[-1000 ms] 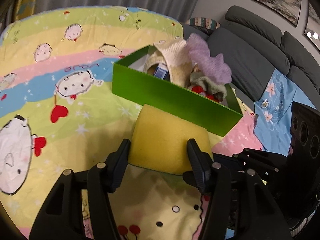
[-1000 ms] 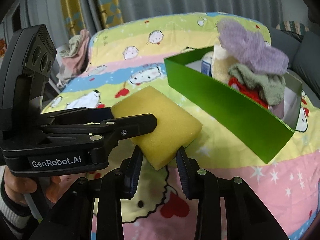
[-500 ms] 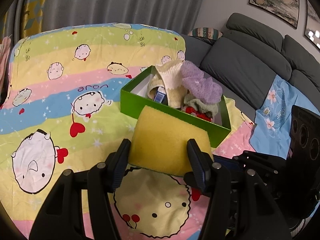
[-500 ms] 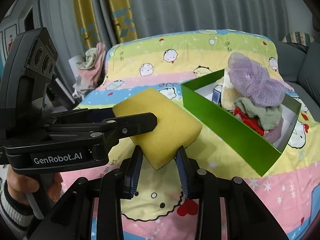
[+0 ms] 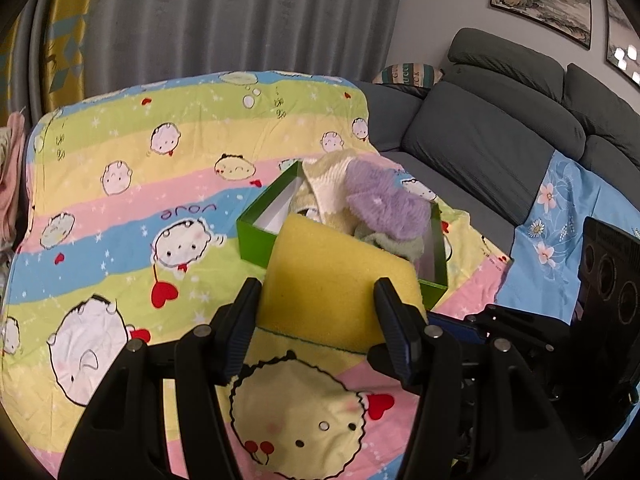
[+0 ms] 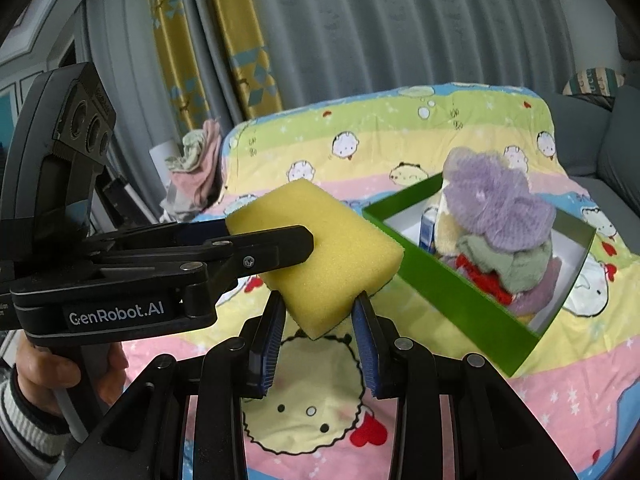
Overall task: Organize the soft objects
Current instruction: 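Hold the sponge above the green box and lower it onto the pile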
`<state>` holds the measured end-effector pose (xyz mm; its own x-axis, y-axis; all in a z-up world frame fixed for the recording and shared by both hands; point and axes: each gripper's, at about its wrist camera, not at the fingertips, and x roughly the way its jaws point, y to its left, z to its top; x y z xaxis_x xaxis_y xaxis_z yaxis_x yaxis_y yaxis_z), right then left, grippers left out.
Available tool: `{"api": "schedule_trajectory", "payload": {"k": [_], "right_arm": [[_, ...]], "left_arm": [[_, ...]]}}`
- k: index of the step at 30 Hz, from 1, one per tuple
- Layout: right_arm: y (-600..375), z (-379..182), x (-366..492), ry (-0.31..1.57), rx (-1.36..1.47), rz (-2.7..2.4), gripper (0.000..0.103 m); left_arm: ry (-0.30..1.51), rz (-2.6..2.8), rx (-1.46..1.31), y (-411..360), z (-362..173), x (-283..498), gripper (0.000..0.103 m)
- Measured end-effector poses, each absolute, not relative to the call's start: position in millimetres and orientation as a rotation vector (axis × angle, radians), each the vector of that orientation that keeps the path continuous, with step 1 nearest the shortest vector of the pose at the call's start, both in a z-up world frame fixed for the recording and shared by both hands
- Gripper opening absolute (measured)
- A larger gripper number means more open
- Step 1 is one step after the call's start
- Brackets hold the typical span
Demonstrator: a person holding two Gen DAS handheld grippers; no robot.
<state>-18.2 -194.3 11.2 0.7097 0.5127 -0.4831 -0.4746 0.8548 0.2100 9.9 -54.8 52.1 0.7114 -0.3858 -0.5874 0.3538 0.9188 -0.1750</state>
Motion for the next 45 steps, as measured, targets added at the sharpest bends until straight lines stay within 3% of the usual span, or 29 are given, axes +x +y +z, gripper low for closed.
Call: {"api": "schedule_trajectory", "payload": {"k": [17, 45], "right_arm": [[-254.7, 50.7, -0.4, 0.451, 0.136, 0.5, 0.036], [-296.6, 55.3, 60.9, 0.457, 0.169, 0.442, 0.036]], "left_arm": [[0.597, -0.453, 0.028, -116.0, 101.4, 36.5, 0.057], [0.617, -0.485, 0.039, -160.7, 106.0, 104.1, 0.057]]}}
